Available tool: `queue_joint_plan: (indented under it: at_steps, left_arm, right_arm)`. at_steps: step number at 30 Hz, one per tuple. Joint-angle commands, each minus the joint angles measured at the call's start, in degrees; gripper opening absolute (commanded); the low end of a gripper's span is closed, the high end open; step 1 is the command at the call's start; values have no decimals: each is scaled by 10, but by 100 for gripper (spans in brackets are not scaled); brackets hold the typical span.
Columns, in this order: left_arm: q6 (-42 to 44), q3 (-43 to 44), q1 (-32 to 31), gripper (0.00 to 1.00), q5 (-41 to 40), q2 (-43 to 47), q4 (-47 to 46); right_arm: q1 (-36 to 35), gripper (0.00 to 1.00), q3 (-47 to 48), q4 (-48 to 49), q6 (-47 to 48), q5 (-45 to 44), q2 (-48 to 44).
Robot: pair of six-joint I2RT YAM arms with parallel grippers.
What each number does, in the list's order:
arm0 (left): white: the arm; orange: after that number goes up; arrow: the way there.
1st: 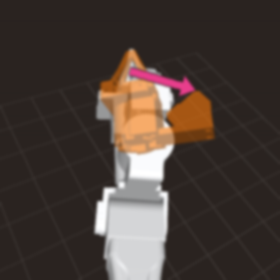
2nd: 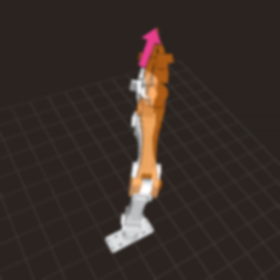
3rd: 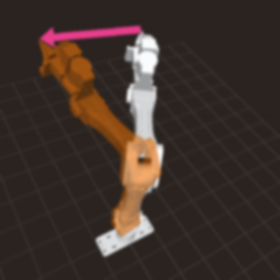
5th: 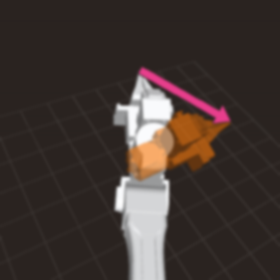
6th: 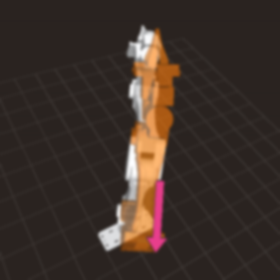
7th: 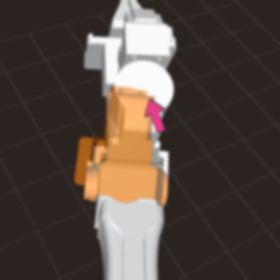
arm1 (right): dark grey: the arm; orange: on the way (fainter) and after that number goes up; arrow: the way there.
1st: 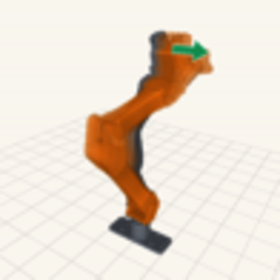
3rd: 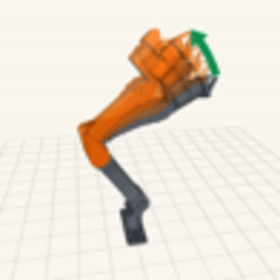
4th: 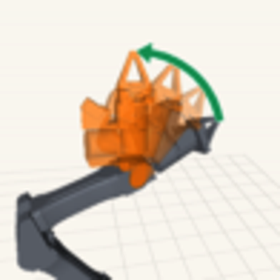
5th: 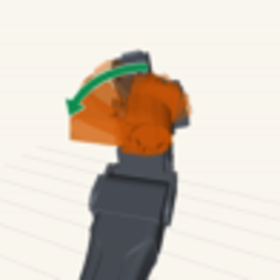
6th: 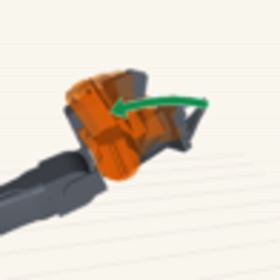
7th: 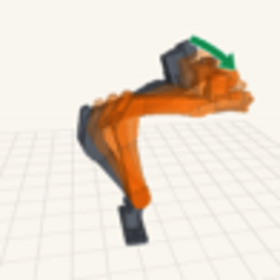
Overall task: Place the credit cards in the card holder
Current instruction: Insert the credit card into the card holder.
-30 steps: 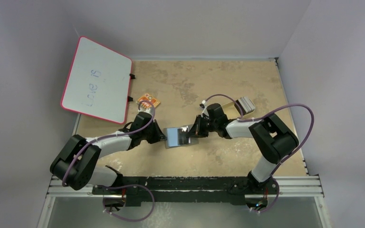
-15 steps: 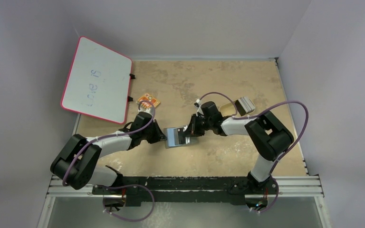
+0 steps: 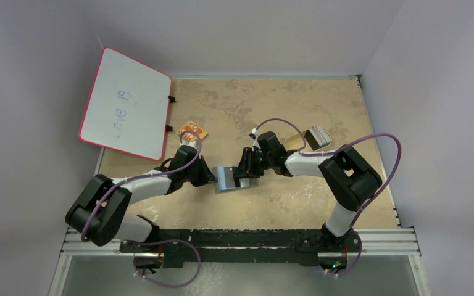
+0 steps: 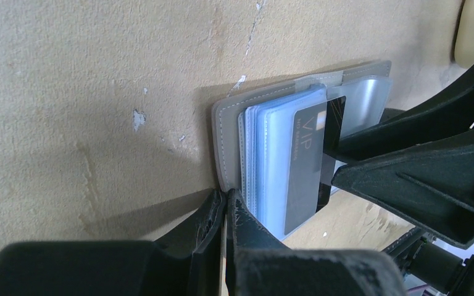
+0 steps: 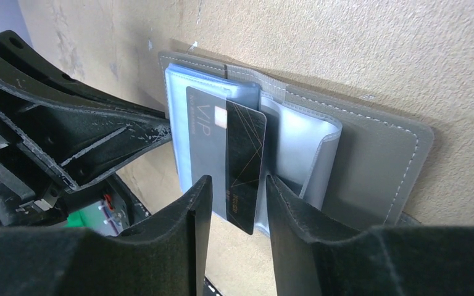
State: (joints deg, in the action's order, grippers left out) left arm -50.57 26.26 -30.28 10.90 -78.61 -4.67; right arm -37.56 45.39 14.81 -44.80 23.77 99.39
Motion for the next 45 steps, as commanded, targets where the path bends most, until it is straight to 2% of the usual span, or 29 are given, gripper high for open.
queue_joint_plan:
  at_steps: [1,8,12,19,27,37,45]
  left_arm:
    - [-11,5,0,0,8,12,-10]
    - [-7,17,0,0,14,2,-7]
    - [-9,18,1,0,16,-2,-13]
    - [-11,25,0,0,18,-9,-9]
    - [-15,25,0,0,16,1,-6]
    - [-25,21,0,0,17,0,-20]
    - [-36,16,0,0,26,12,-33]
  right_arm:
    - [-1,42,8,-16,2,-18,-19]
    - [-2,44,25,4,-1,5,-9]
    - [-10,39,43,5,1,14,5]
    - [-23,37,77,-32,18,7,30]
    - [-23,24,65,-49,22,-8,13]
    - [-23,20,58,-1,12,45,33]
    - [-24,21,57,-15,24,58,36]
